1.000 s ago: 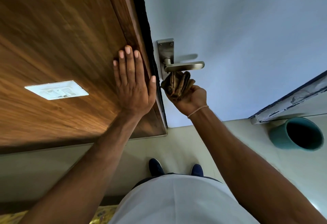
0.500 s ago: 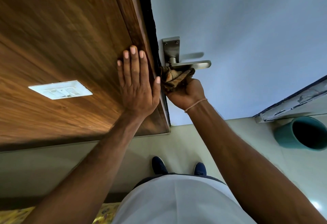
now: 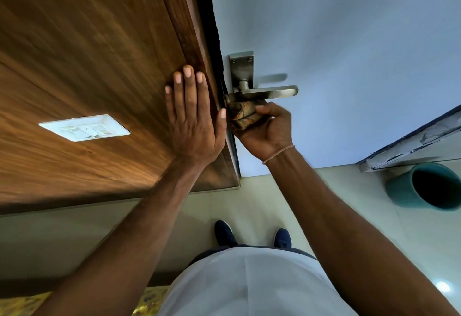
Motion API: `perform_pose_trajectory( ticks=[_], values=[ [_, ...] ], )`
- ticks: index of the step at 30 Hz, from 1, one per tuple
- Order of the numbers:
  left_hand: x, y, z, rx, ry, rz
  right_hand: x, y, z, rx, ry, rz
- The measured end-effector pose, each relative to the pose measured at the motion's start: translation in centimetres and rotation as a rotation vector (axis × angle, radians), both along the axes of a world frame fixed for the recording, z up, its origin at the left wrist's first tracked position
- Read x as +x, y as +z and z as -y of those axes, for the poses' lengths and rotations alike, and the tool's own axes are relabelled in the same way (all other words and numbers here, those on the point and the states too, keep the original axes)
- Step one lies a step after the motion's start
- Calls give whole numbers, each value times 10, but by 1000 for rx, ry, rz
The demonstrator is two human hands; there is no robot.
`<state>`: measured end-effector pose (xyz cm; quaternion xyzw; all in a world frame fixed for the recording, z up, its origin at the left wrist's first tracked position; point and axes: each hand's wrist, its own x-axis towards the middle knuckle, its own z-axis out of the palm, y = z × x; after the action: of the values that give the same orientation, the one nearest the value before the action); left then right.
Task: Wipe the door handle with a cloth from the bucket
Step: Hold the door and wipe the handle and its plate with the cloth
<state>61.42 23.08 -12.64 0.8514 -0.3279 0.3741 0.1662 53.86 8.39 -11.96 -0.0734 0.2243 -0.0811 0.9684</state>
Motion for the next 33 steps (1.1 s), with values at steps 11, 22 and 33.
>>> perform_pose_trajectory(
  ticks=[11, 22, 33],
  values=[
    [0, -1, -2, 13, -1, 3, -9, -52, -4, -91, 72, -189],
    [3, -3, 0, 1, 1, 17, -10, -32, -8, -117, 116, -92],
    [4, -3, -2, 10, -5, 18, -7, -21, -11, -37, 57, -247]
  ],
)
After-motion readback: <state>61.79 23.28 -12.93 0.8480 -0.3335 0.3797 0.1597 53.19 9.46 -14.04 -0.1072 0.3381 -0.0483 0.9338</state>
